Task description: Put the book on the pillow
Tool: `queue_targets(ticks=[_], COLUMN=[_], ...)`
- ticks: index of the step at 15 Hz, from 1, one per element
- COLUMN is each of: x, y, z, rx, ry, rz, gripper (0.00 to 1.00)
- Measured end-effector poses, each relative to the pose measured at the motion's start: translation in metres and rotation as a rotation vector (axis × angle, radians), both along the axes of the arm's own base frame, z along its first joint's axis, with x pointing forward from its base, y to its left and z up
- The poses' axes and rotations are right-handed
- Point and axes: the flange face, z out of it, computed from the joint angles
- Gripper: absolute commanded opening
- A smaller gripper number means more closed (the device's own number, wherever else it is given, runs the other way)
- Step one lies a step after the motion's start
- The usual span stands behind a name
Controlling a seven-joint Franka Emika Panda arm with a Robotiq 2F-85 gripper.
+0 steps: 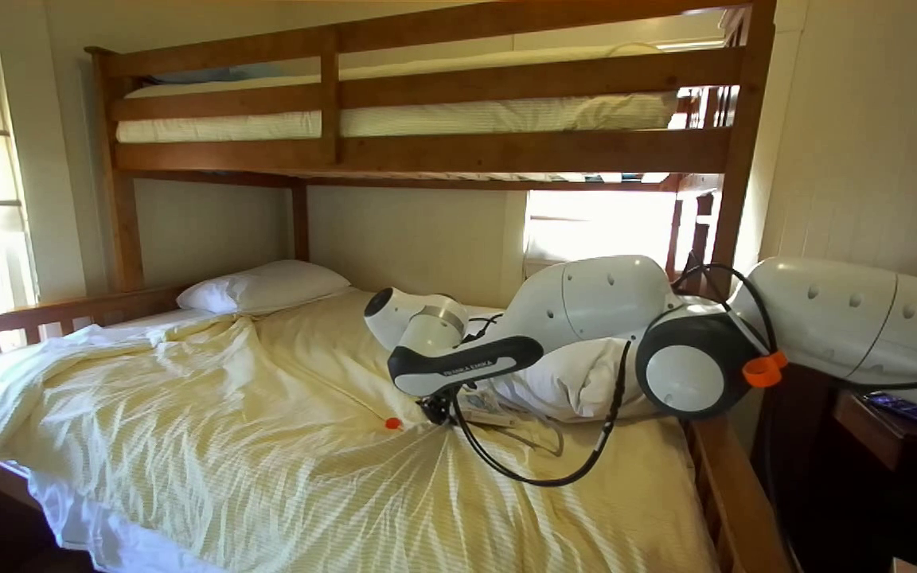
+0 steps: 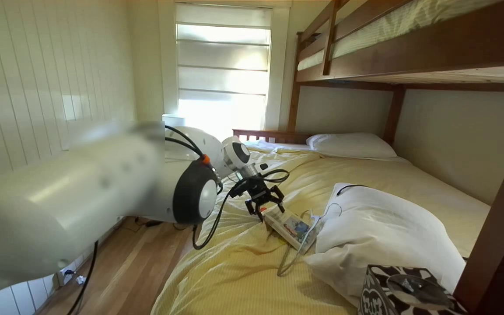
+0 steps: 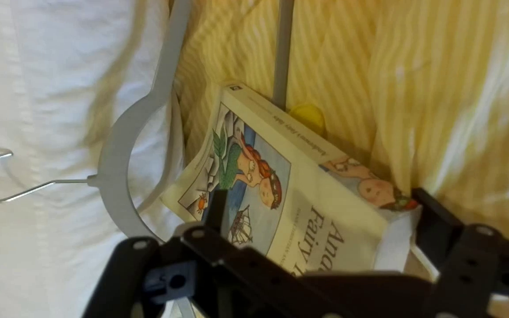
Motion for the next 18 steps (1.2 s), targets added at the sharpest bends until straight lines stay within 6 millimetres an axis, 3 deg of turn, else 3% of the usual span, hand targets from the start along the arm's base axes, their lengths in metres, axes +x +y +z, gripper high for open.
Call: queue_targets(ticks=[9, 15, 18], x=[0.005, 0.011, 0.009], y=[-0.02, -0.065, -0.07], z=[0.014, 0.038, 0.031], rx=[0.011, 0.011, 0.012], ry=[-0.055, -0.113, -0.098], rz=[-0.068, -0.149, -0.159], gripper=[1.0, 1.0, 1.0])
